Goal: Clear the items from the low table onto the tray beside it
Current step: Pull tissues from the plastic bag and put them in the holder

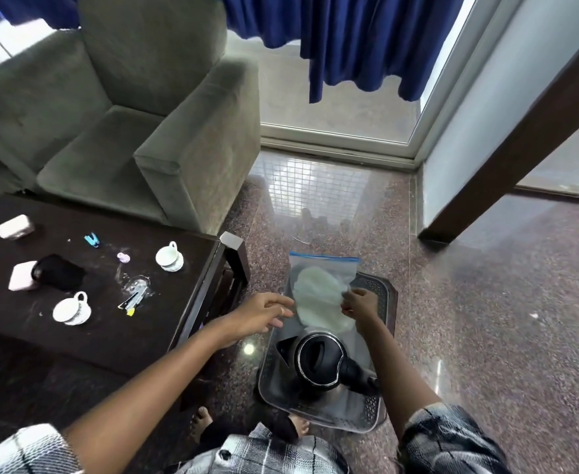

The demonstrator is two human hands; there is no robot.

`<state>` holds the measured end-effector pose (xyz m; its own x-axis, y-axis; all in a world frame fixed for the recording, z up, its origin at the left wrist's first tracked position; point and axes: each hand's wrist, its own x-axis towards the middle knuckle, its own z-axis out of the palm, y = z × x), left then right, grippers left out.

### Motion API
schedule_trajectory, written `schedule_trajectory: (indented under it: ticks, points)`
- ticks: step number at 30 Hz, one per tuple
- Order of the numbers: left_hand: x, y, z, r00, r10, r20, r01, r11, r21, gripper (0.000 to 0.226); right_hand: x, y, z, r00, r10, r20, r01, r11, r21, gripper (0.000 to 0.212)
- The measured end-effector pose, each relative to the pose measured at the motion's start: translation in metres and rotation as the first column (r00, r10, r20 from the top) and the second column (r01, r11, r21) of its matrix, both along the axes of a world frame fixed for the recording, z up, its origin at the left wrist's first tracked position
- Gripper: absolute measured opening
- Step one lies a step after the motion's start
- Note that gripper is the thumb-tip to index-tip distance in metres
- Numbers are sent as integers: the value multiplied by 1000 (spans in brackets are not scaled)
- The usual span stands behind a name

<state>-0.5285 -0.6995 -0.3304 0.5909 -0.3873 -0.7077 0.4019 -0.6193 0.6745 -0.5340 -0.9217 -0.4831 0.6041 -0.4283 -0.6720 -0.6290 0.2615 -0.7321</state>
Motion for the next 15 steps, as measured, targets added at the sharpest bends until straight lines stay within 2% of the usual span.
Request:
schedule_trajectory:
  ticks: [4,9,12,15]
  points:
    - [2,20,4,997,80,-16,-81,994,-71,31,11,5,40,985,72,159,-56,993,-107,26]
    - [11,54,14,940,339,-24,-337,919,-202,34,20,54,101,924,197,327,-164,979,-124,24]
    - [15,88,22,819,555,-145,-569,753,-332,38,14,106,127,868,314,385,-236,943,-236,20]
    - [16,136,33,681,623,-386,-731,542,-415,42,2,171,137,788,483,381,-323,852,-412,20]
